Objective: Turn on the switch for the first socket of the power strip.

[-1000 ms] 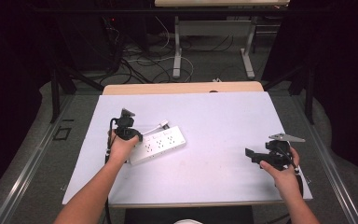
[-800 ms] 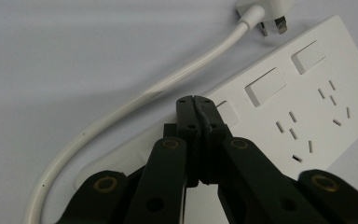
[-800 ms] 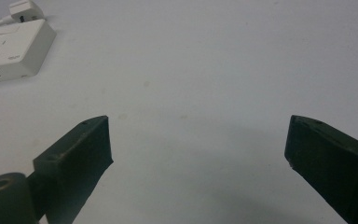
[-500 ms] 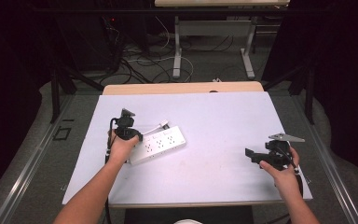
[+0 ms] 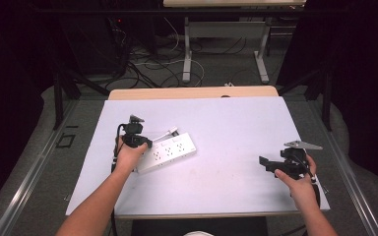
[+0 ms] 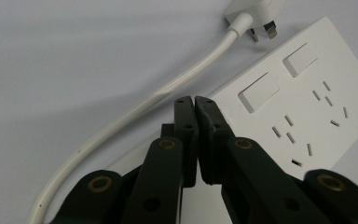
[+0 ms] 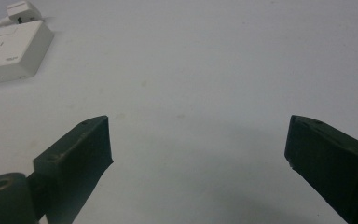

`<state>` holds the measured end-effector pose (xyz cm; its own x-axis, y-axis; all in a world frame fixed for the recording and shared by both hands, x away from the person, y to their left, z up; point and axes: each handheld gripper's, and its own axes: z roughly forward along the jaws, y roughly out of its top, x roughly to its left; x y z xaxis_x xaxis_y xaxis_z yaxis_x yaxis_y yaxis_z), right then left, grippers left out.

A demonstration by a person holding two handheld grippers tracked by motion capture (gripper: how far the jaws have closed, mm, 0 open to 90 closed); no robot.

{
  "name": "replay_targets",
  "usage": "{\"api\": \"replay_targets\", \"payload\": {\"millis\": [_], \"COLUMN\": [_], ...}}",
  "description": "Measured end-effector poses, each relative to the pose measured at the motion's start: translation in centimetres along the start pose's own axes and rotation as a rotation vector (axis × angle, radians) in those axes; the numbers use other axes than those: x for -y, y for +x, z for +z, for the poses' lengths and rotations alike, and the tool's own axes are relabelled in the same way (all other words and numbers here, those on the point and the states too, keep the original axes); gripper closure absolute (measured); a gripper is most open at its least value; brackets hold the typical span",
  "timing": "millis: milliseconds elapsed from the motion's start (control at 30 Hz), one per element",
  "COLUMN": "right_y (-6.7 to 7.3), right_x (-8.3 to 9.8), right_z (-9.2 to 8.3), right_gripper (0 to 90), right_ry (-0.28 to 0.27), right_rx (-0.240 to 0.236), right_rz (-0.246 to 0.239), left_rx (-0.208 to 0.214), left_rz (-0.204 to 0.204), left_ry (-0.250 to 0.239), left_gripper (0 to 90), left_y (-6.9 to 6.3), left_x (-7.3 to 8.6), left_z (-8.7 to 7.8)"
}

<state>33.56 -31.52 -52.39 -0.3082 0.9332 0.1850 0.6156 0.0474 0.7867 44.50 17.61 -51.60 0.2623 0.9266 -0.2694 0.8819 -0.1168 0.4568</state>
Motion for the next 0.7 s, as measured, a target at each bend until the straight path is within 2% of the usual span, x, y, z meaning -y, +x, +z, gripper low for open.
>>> {"api": "replay_targets", "payload": {"millis": [133,200,267,400,500,700], "right_y": [-0.06,-0.11,-0.11,-0.04,-0.04,-0.09], "right_x": [0.01,0.02,0.03,0.02,0.02,-0.05], "right_z": [-0.01,-0.04,-0.04,0.01,0.03,-0.2], "right_gripper": [6.6,6.6,6.6,6.6,6.6,6.6], "right_ry": [-0.001,0.001,0.0,0.0,0.0,-0.009], "right_rx": [-0.004,-0.005,-0.006,-0.005,-0.004,-0.001], "right_rz": [0.007,0.007,0.007,0.008,0.007,0.006], "left_rx": [-0.005,-0.011,-0.008,-0.007,0.004,-0.004], "left_rz": [0.012,0.043,0.041,0.07,0.091,0.116], "left_ry": [-0.024,-0.027,-0.038,-0.05,-0.064,-0.097], "left_gripper": [85.7,85.1,84.7,82.4,78.4,70.6], "left_y": [-0.12,-0.01,-0.09,-0.11,-0.14,-0.4], "left_x": [0.06,0.03,0.08,0.05,-0.01,0.04], "left_z": [0.05,-0.07,-0.07,-0.14,-0.29,-0.53]}}
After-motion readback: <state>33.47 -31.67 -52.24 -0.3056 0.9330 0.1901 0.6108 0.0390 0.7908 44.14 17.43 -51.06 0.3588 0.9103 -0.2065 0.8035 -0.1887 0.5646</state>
